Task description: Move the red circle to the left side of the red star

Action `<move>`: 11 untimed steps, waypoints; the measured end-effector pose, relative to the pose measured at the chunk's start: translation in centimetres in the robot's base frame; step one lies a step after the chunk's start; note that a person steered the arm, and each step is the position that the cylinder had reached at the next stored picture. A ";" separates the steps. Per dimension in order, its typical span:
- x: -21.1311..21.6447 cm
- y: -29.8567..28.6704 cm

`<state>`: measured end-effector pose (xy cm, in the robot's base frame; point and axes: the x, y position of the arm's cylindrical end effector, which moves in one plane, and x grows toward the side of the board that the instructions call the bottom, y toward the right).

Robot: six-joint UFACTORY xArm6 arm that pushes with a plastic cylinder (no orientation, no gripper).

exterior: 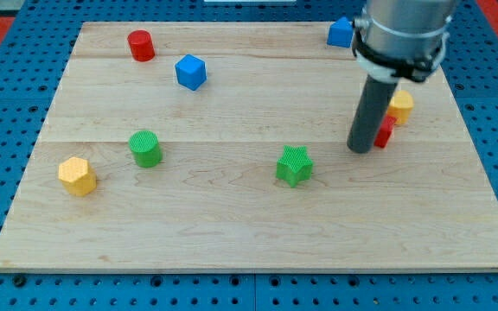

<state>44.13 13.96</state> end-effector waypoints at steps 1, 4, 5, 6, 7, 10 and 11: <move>2.2 -8.3; -10.3 -28.7; -13.2 -30.0; -17.2 -30.2; -15.5 -35.9; -20.9 -20.7; -18.9 -13.6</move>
<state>25.25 0.34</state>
